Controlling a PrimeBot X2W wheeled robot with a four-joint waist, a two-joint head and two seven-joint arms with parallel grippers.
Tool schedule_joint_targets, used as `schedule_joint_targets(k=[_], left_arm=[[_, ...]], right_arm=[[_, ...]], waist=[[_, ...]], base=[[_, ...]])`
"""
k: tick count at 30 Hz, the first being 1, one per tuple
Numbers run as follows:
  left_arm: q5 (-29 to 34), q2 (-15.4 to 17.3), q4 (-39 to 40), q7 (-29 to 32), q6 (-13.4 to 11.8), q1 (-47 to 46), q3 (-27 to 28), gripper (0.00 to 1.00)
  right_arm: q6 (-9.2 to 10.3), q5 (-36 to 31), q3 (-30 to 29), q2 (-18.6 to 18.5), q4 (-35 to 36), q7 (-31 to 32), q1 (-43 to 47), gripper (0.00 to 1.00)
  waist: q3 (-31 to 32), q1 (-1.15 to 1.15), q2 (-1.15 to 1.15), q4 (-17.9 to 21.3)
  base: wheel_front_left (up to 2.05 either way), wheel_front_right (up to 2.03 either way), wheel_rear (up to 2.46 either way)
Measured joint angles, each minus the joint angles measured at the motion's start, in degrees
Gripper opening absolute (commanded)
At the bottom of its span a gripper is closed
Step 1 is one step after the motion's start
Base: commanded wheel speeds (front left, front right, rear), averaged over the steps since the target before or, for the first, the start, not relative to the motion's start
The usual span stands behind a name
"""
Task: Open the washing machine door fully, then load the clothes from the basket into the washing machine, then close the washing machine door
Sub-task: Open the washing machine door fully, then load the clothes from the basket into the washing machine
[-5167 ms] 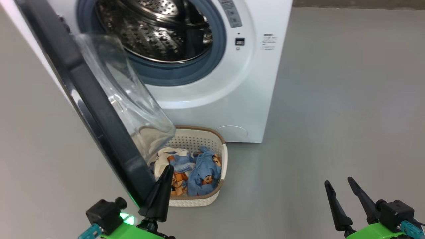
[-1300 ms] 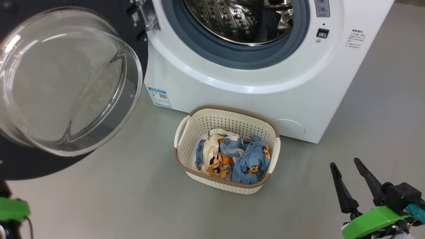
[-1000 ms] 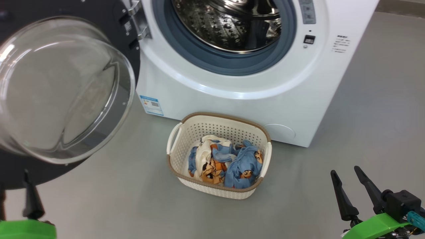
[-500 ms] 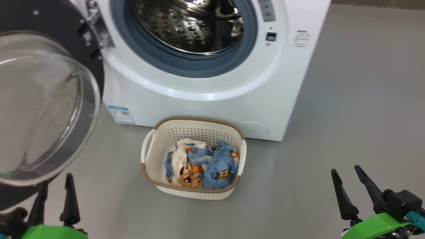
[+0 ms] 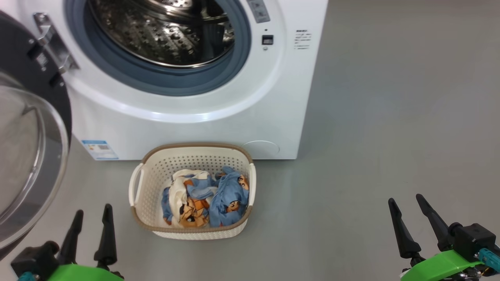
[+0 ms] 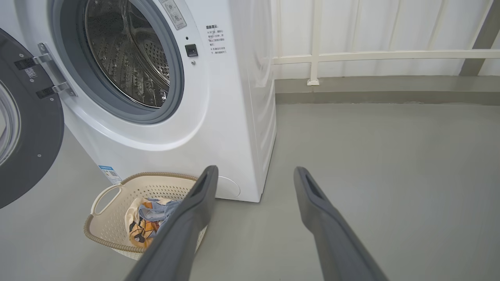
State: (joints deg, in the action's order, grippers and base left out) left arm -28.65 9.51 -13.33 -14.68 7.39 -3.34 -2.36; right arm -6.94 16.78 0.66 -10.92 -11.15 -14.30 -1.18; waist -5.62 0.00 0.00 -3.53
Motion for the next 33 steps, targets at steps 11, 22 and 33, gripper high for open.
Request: schedule_joint_targets(k=[11, 22, 33], left_arm=[[0.0, -0.5, -0.1, 0.0, 0.0, 1.4, -0.5, 1.0], [0.6, -0.5, -0.1, 0.0, 0.0, 1.3, -0.7, 1.0], [0.6, -0.5, -0.4, 0.0, 0.0, 1.3, -0.6, 1.0]], right_arm=[[0.0, 0.0, -0.2, 0.3, 0.0, 0.0, 0.2, 1.0], [0.0, 0.0, -0.3, 0.4, 0.2, 0.0, 0.2, 1.0], [0.0, 0.0, -0.6, 0.4, 0.3, 0.0, 0.2, 1.0]], waist=[[1.1, 0.0, 0.0, 2.9], [0.4, 0.01, 0.0, 2.8], [-0.3, 0.0, 0.0, 2.8]], base=[[0.0, 0.0, 0.0], [0.0, 0.0, 0.0], [0.07, -0.24, 0.18]])
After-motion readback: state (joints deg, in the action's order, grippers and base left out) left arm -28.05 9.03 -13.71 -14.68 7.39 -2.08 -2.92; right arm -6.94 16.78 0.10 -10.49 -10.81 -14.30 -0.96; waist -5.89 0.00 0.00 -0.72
